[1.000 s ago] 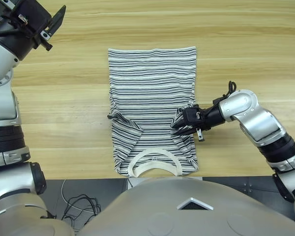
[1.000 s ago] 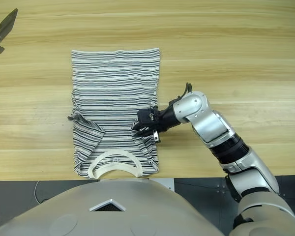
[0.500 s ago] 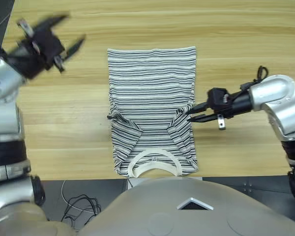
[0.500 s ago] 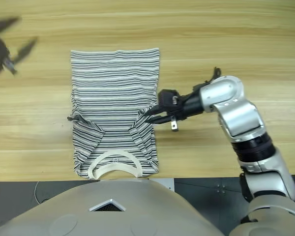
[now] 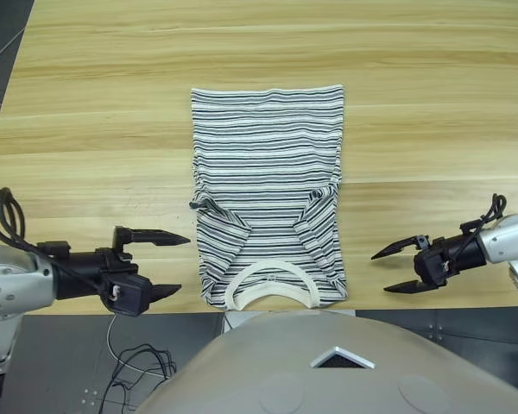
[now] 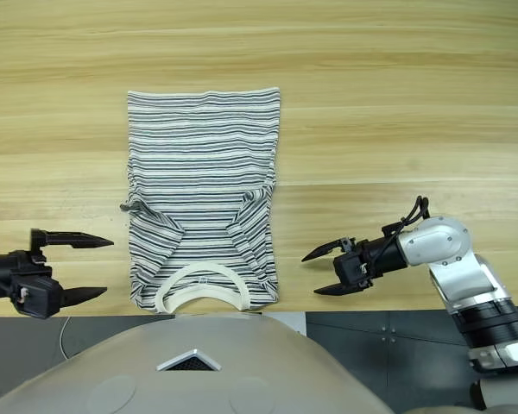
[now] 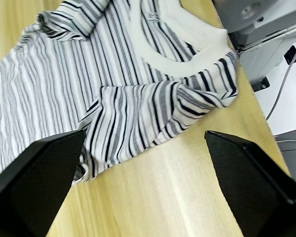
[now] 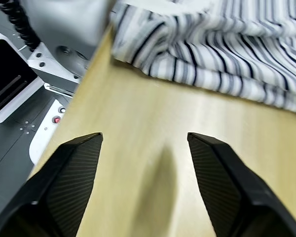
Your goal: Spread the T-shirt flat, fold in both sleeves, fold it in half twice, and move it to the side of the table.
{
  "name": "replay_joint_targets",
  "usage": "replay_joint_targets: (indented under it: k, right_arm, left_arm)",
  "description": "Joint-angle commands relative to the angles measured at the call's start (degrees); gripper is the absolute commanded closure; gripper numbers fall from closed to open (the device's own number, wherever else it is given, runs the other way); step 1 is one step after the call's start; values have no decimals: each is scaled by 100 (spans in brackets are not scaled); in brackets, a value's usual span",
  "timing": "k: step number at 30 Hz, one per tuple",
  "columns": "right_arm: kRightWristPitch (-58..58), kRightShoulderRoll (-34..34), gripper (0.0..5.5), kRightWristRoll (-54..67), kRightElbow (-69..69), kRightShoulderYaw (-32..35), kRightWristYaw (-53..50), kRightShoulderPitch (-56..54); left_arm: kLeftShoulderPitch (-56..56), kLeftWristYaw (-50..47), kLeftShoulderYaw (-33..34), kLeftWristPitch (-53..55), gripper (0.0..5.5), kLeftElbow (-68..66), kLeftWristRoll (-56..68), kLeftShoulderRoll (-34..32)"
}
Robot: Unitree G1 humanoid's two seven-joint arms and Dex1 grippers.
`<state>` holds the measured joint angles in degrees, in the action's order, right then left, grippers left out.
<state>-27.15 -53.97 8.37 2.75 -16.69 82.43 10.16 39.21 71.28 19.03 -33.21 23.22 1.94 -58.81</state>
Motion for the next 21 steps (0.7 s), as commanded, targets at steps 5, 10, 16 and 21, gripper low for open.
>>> replay_joint_targets:
  k: [5, 10, 16, 21]
  right_arm:
    - [-3124, 1088, 226, -732, -743, -300, -1097, -384]
    - [-3903, 1228, 226, -1253, -1259, -526, -1709, -598]
    - [-4054, 1057, 226, -1539, -1463, -844, -2178, -706]
    - [-4082, 844, 226, -1500, -1613, -1020, -2432, -798]
  left_arm:
    - [-243, -712, -826, -1316, 101, -934, -1340, 97]
    - [-200, -1053, -1120, -1489, 101, -1169, -1687, 39]
    - [-183, -1315, -1449, -1450, 101, -1193, -1791, -26]
    - [-286, -1517, -1747, -1399, 101, -1173, -1866, -30]
